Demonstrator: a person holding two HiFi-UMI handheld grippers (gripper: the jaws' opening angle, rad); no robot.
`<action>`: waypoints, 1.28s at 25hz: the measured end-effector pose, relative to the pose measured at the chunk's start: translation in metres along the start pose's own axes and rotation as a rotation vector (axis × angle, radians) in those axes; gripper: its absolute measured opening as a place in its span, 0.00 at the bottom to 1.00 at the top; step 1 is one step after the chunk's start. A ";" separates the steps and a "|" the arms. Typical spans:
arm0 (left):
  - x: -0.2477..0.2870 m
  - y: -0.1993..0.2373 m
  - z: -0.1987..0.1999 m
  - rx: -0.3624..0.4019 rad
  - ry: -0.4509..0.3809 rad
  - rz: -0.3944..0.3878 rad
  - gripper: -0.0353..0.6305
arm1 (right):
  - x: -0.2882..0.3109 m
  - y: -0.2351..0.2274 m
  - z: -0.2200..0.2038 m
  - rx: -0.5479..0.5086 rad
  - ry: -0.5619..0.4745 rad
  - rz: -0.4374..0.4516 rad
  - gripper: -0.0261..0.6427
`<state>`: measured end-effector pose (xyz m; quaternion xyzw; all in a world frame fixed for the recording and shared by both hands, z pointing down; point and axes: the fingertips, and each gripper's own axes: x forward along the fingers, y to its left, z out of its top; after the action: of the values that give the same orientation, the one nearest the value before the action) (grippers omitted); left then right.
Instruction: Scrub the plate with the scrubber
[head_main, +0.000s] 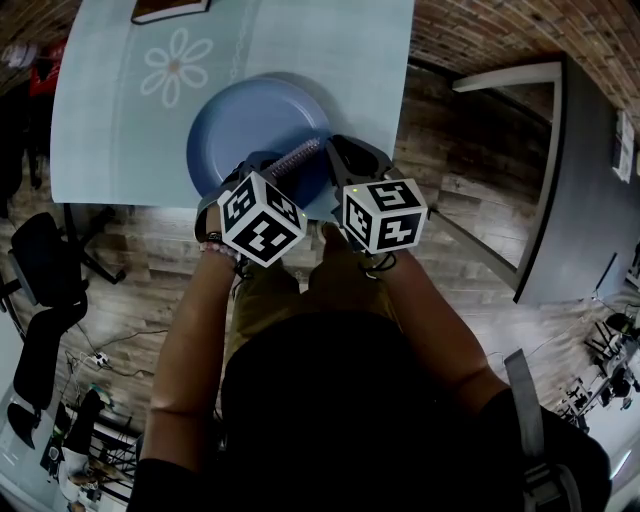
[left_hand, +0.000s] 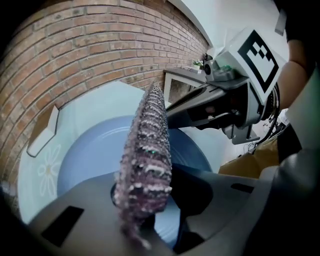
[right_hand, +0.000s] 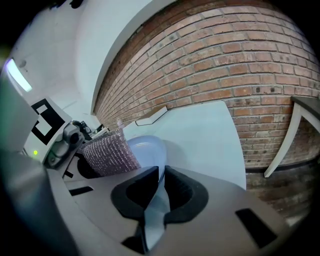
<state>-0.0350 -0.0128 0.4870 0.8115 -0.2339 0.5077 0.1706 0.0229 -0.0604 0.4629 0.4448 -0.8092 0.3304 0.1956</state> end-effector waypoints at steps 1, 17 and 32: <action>0.002 0.004 0.004 0.014 0.001 0.015 0.17 | 0.000 -0.001 0.000 0.001 -0.001 -0.001 0.13; 0.002 0.089 0.011 0.044 0.021 0.254 0.16 | 0.000 -0.002 -0.001 -0.004 -0.001 -0.008 0.13; -0.035 0.116 -0.063 0.026 0.218 0.395 0.16 | 0.001 -0.001 -0.001 0.003 -0.002 -0.003 0.13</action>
<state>-0.1594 -0.0699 0.4866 0.6924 -0.3618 0.6189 0.0815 0.0231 -0.0609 0.4642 0.4466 -0.8082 0.3308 0.1948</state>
